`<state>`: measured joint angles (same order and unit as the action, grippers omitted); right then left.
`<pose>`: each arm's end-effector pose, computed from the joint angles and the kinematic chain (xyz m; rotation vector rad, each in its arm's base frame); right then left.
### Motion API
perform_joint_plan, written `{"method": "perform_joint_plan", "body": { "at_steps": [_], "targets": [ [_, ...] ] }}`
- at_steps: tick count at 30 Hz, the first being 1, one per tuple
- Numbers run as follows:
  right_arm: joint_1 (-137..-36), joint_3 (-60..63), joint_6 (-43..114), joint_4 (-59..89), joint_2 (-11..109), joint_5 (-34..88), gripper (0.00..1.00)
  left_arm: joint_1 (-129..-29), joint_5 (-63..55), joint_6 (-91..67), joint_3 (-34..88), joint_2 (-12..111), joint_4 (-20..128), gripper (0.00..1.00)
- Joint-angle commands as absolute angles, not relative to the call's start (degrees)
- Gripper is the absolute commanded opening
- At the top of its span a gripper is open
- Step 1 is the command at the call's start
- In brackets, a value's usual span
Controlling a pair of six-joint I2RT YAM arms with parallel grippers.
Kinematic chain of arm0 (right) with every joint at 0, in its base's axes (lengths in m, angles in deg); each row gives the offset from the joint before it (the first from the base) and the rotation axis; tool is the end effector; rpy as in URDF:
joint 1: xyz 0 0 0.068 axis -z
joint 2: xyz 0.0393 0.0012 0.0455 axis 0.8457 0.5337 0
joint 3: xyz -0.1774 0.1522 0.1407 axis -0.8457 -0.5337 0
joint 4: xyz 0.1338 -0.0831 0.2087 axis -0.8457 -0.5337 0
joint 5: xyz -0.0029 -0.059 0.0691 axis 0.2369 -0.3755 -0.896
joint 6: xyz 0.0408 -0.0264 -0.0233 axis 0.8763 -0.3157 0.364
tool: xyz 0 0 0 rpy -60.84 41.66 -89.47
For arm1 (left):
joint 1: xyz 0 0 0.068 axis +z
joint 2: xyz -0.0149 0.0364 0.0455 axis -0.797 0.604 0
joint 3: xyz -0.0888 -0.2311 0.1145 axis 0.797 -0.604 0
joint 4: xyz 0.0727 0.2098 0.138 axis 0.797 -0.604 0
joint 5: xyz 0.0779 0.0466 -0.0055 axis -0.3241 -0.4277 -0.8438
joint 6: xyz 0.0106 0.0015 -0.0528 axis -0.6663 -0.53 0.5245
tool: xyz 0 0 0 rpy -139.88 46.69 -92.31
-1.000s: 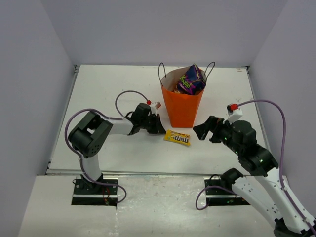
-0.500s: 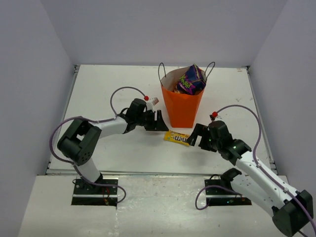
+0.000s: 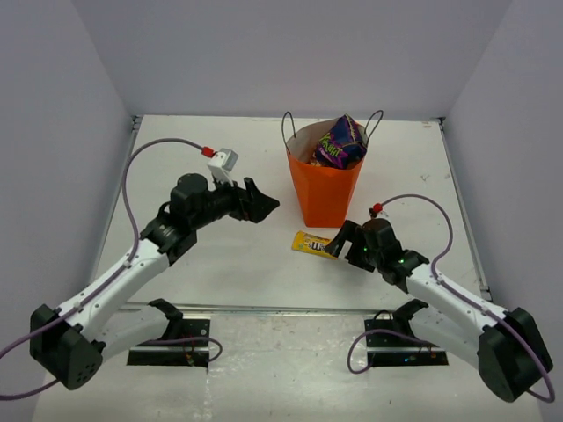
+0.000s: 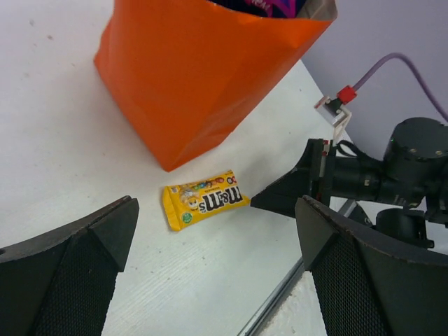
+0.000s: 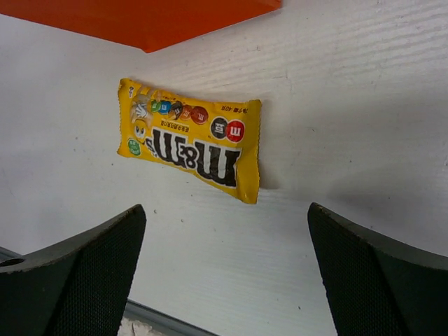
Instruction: Place the snacks into the paper bag
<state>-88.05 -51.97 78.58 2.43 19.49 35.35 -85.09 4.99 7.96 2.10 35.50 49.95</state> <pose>0.1554 0.0905 0.1784 0.4168 2.3843 0.6767 0.2049 -0.1418 0.3143 0.2341 1.9565 -1.0323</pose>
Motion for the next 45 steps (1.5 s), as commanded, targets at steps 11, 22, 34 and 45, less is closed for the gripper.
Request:
{"method": "perform_joint_plan", "body": {
  "at_steps": [11, 22, 34, 45],
  "targets": [
    [-88.4, -50.5, 79.8, 19.3, 37.2, 33.5, 0.90, -84.7, -11.4, 2.4, 4.5, 21.1, 36.0, 1.00],
    [-92.0, -45.9, 79.3, 15.9, 47.2, 36.9, 0.00, -84.7, -14.6, 1.2, 4.5, 19.0, 33.5, 1.00],
    [-93.7, -39.3, 69.3, -2.8, 13.3, 33.7, 0.00, -84.7, -14.7, 1.4, 4.5, 17.0, 33.9, 1.00],
    [-93.5, -11.8, 58.2, -10.3, 20.5, 42.0, 0.00, -84.7, -14.6, 0.9, 3.0, 15.7, 34.0, 1.00]
  ]
}}
